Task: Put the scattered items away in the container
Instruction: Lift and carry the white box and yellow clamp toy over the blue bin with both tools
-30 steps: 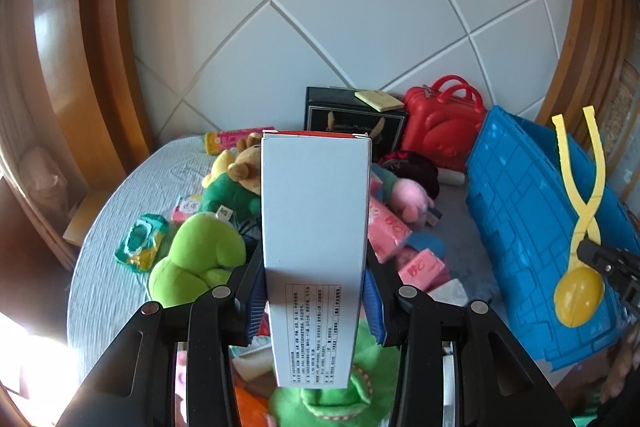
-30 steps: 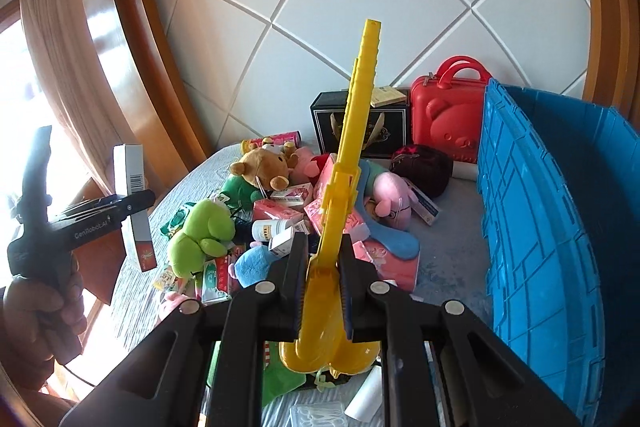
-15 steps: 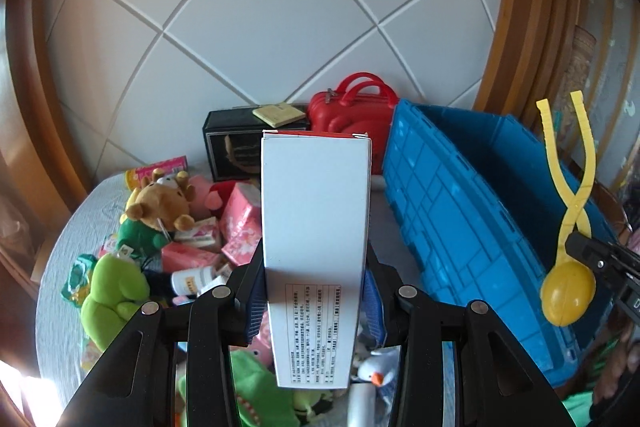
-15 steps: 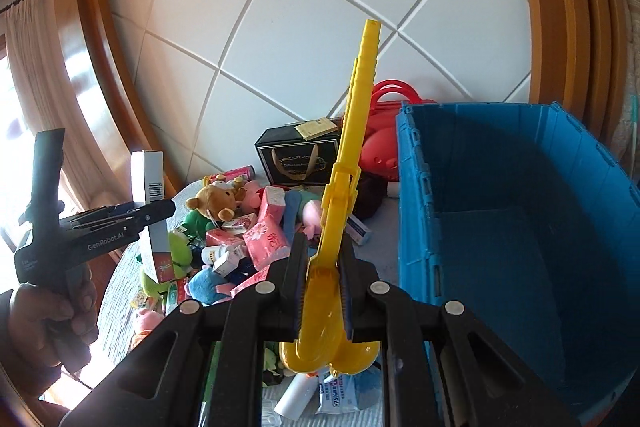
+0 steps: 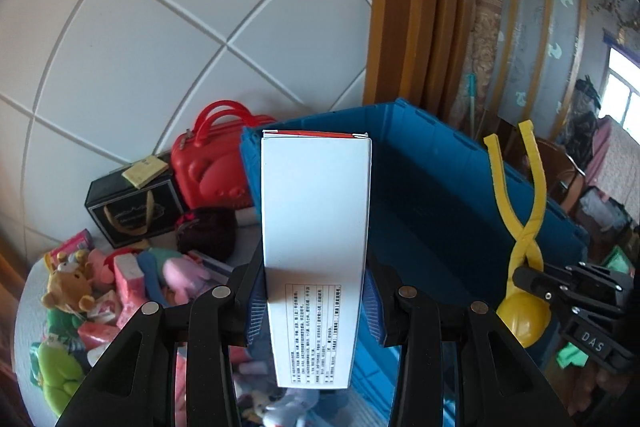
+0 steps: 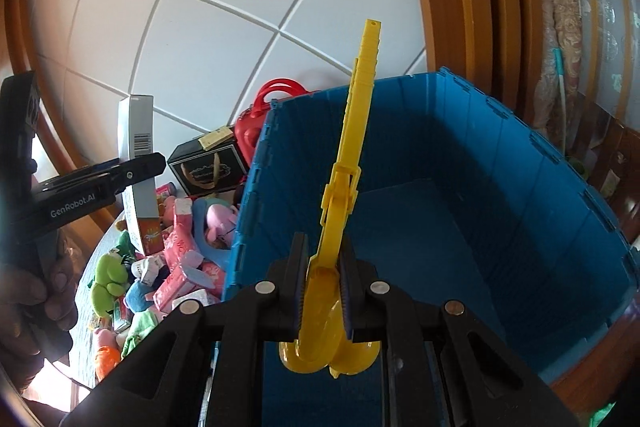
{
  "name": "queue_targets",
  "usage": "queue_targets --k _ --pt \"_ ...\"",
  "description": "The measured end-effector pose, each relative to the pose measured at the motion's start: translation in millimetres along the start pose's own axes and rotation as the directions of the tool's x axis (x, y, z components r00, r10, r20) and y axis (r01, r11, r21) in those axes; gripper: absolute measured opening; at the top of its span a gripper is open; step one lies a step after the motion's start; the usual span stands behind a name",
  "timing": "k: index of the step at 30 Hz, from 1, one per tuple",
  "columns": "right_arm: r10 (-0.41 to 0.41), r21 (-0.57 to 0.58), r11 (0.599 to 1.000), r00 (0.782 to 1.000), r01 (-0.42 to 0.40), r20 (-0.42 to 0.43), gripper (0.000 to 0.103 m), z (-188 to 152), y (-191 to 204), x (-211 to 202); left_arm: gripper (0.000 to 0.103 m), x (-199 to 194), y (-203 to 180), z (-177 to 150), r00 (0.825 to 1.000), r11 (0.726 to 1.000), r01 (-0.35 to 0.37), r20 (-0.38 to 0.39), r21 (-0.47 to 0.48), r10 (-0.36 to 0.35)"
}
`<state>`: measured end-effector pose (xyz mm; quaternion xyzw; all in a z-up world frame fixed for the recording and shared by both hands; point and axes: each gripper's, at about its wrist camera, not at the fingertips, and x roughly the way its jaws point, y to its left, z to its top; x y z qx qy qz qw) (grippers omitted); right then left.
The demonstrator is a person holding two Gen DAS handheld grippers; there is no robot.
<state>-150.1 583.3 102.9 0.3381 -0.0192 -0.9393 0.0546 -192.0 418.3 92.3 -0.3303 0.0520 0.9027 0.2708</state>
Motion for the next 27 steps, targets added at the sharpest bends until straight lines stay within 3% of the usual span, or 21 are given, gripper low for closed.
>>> queue_targets --k 10,27 --pt "-0.116 0.065 0.991 0.992 0.120 -0.057 0.014 -12.0 -51.5 4.7 0.040 39.3 -66.7 15.0 0.990 0.988 0.137 -0.057 0.069 -0.133" --pt "-0.184 0.105 0.975 0.977 0.195 -0.104 0.014 -22.0 -75.0 1.6 0.040 67.7 -112.9 21.5 0.970 0.969 0.223 -0.121 0.106 -0.210"
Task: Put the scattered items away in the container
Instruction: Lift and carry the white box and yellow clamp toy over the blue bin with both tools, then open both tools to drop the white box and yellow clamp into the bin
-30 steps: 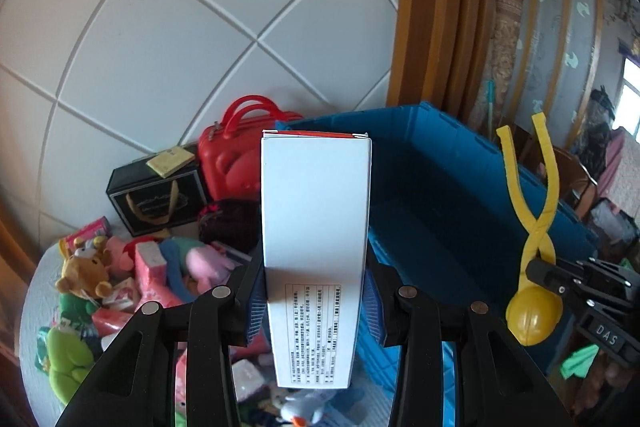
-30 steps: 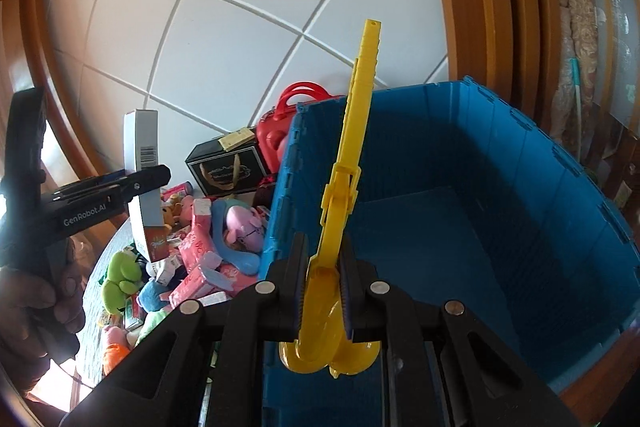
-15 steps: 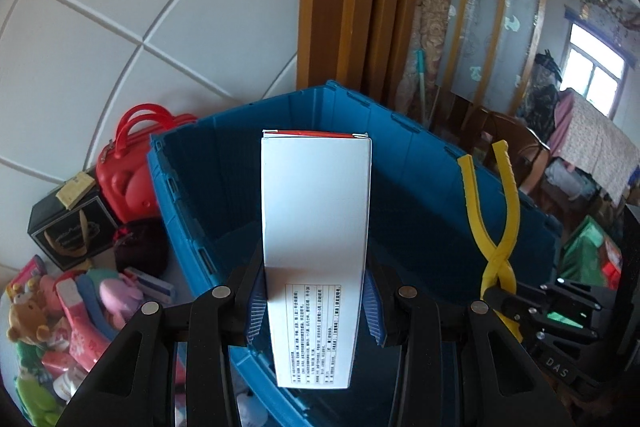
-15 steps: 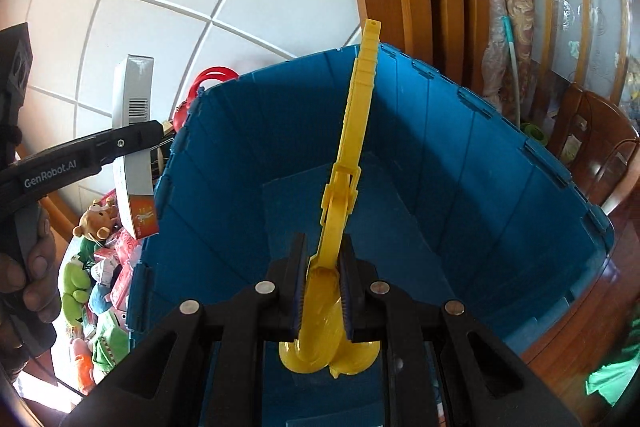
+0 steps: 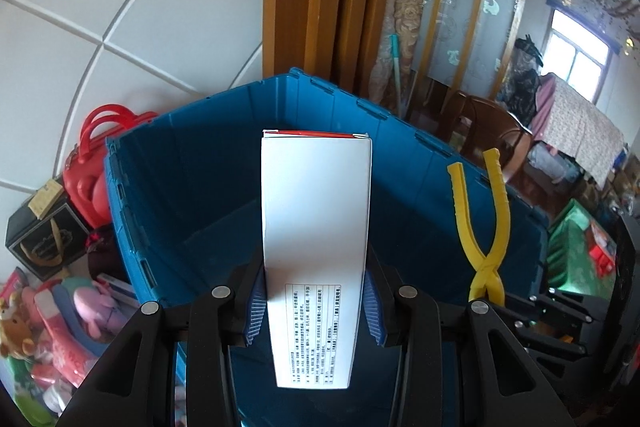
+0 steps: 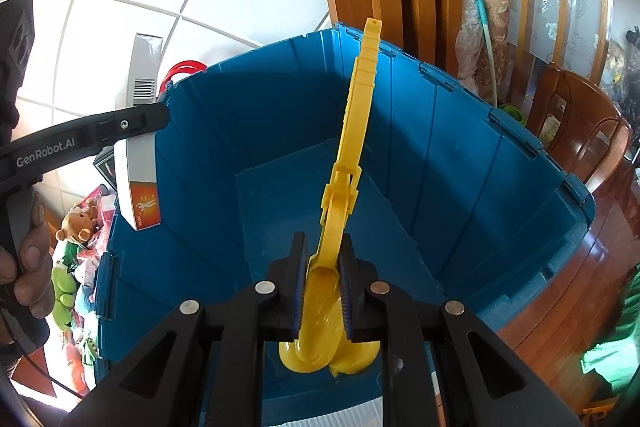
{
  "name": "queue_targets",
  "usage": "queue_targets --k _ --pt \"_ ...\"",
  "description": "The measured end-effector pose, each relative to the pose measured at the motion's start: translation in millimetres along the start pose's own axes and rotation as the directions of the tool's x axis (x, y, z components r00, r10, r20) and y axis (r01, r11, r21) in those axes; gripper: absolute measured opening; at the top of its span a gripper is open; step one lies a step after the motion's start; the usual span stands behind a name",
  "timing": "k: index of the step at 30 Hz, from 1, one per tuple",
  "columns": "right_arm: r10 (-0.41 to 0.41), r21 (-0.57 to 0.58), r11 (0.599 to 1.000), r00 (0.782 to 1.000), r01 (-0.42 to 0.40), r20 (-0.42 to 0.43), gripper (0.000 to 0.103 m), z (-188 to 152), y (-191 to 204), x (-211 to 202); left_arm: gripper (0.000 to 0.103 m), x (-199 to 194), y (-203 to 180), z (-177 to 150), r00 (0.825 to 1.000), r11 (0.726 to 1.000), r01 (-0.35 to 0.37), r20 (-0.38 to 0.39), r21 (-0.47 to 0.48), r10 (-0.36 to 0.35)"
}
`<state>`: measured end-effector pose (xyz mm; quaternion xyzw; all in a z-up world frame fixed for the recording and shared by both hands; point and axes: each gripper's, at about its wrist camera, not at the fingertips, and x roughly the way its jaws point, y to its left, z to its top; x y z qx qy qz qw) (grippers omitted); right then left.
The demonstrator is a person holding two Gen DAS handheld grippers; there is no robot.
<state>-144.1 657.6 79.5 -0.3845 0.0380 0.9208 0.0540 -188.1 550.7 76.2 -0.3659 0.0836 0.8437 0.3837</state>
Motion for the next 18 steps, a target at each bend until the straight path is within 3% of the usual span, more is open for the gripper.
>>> queue_targets --k 4,6,7,8,18 --pt "-0.005 -0.006 1.000 1.000 0.005 0.013 0.014 0.5 -2.0 -3.2 0.041 2.3 -2.9 0.4 1.000 1.000 0.003 -0.008 0.008 -0.003" --pt "-0.020 -0.010 1.000 0.999 0.020 0.025 0.014 0.3 -0.3 -5.2 0.049 1.6 -3.0 0.6 1.000 1.000 0.016 -0.007 0.003 -0.016" --pt "-0.031 -0.011 0.999 0.999 0.031 0.028 0.015 0.6 -0.1 -5.6 0.061 -0.7 -2.3 0.7 1.000 1.000 0.017 0.004 -0.002 -0.017" --pt "-0.034 -0.009 0.999 0.999 0.035 0.032 0.015 0.3 0.3 -6.4 0.066 -3.4 -1.8 0.9 1.000 1.000 0.019 0.018 -0.005 -0.019" --pt "-0.036 -0.019 0.999 0.999 0.037 0.032 0.016 1.4 2.2 -7.2 0.066 -11.0 0.1 -2.2 0.999 1.000 0.013 0.036 -0.003 -0.013"
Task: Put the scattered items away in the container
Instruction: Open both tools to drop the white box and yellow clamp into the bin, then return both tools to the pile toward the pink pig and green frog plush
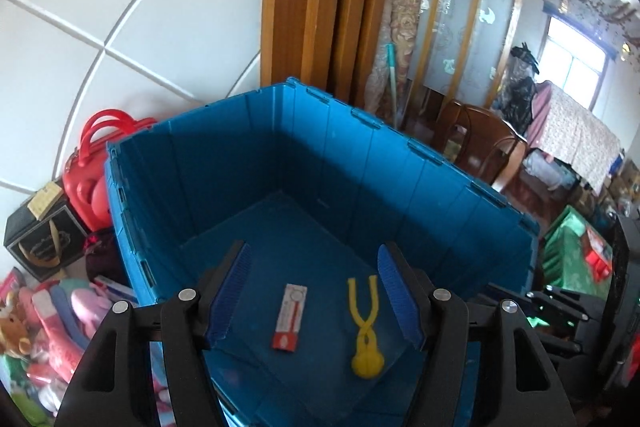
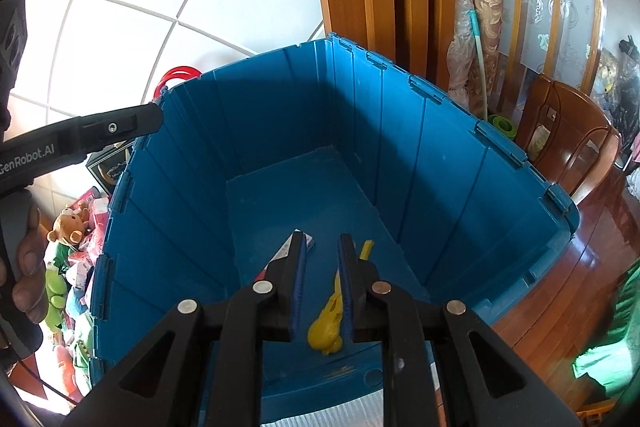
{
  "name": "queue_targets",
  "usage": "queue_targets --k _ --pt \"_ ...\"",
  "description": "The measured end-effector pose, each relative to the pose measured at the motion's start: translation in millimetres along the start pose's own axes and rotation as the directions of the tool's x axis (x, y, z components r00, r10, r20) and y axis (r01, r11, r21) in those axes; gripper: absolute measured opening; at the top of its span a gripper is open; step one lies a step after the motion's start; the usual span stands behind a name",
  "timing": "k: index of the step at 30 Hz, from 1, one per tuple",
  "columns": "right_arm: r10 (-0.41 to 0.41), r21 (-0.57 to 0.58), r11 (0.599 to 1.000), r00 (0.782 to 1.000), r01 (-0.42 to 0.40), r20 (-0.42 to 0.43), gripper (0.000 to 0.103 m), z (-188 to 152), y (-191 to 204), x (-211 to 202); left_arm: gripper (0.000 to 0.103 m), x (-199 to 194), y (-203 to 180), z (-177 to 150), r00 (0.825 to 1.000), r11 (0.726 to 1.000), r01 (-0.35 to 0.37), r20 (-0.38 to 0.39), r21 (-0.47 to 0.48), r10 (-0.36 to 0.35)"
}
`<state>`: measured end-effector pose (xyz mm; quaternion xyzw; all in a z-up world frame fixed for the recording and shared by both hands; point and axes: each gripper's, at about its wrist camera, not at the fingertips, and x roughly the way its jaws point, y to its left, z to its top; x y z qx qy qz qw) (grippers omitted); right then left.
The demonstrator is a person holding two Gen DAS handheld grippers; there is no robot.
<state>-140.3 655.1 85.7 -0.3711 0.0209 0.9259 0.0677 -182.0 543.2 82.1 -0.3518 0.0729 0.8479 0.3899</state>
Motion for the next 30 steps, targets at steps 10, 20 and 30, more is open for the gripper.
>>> queue_targets --k 10,20,30 --pt "0.014 -0.011 1.000 1.000 -0.014 0.002 0.016 -0.9 2.4 0.2 0.066 -4.8 4.2 -5.1 1.000 1.000 -0.012 0.005 -0.011 0.013" --pt "0.065 -0.054 0.997 0.998 -0.064 0.017 0.016 -0.4 27.8 -0.6 0.067 -33.0 42.1 -24.4 0.995 0.992 -0.093 0.017 -0.089 0.095" --pt "0.228 -0.217 0.953 0.972 -0.212 0.052 0.062 0.4 120.2 -5.6 0.073 -97.3 152.0 -101.2 0.964 0.925 -0.257 -0.003 -0.281 0.266"
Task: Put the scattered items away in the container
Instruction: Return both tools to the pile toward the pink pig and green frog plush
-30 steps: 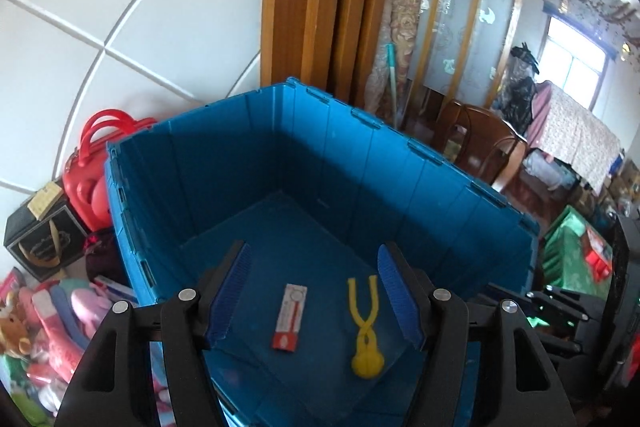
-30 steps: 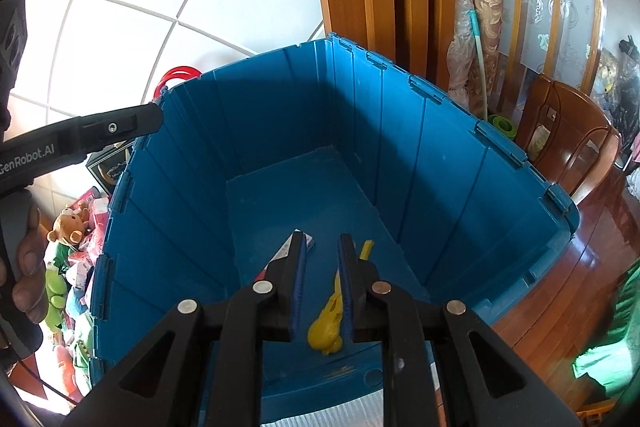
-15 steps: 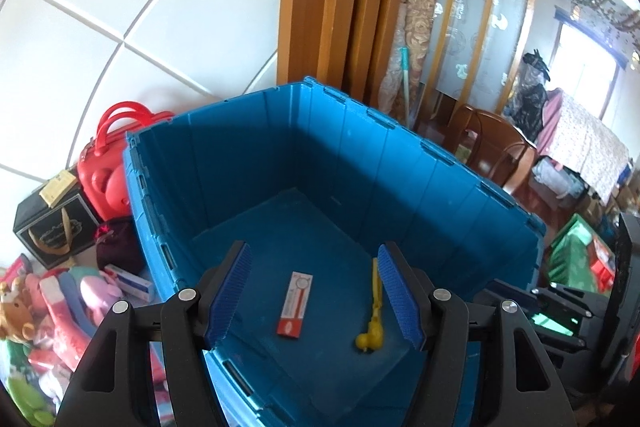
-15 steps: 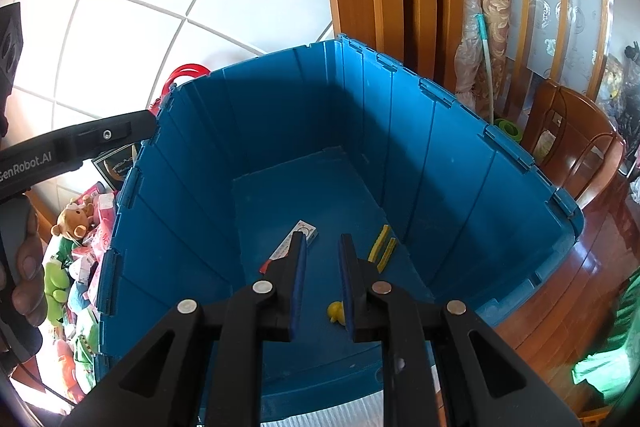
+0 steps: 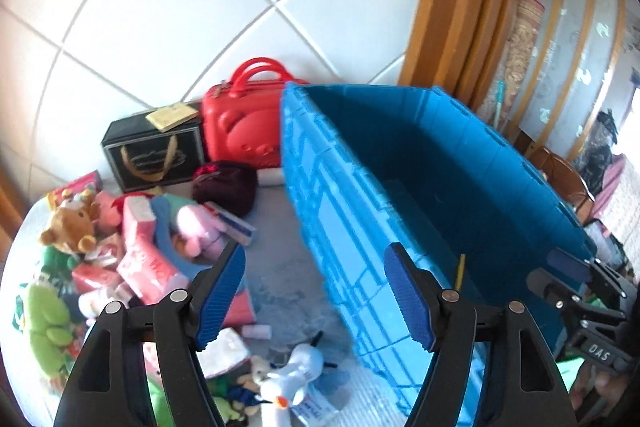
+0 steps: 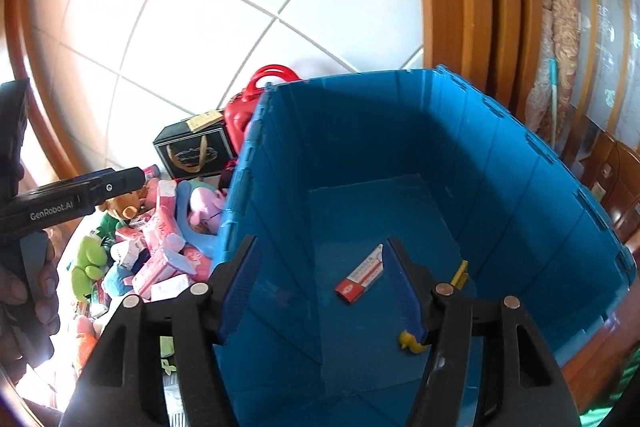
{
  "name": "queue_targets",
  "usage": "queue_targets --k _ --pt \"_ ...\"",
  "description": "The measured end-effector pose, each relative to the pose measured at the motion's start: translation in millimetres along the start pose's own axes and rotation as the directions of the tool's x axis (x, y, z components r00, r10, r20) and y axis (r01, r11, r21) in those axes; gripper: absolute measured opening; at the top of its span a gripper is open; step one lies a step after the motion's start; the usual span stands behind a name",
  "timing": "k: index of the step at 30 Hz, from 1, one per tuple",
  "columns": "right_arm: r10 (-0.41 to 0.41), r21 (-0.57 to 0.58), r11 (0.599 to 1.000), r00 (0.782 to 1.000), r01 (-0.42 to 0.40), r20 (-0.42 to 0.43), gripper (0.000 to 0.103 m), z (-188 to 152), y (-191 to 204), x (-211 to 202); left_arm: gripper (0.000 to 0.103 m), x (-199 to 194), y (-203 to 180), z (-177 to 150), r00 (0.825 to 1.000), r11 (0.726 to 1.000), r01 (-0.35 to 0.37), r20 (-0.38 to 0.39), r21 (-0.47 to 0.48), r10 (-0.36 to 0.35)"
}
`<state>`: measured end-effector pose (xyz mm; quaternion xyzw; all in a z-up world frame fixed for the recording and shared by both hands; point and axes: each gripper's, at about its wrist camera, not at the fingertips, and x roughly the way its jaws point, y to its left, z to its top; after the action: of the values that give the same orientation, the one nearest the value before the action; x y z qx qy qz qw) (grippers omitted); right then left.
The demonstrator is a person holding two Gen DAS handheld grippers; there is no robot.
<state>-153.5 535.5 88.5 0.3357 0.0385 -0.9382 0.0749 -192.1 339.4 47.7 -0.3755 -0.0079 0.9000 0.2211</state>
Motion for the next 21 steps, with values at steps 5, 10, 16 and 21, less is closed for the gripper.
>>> queue_targets --k 5,10,16,21 --pt "0.109 -0.081 0.991 0.994 -0.110 -0.010 0.064 1.8 56.2 14.0 0.078 -20.6 90.9 -40.5 0.992 0.982 -0.126 -0.025 -0.140 0.124" --pt "0.185 -0.135 0.973 0.982 -0.188 -0.034 0.076 -4.9 113.6 30.4 0.080 -43.9 166.1 -89.8 0.976 0.948 -0.218 -0.073 -0.230 0.206" --pt "0.212 -0.186 0.956 0.972 -0.228 -0.104 0.080 -27.1 173.7 55.9 0.080 -57.0 238.1 -143.5 0.945 0.907 -0.320 -0.153 -0.273 0.288" --pt "0.273 -0.192 0.930 0.937 -0.315 -0.217 0.093 -54.6 215.9 84.2 0.080 -59.3 286.6 -178.7 0.919 0.889 -0.378 -0.218 -0.260 0.328"
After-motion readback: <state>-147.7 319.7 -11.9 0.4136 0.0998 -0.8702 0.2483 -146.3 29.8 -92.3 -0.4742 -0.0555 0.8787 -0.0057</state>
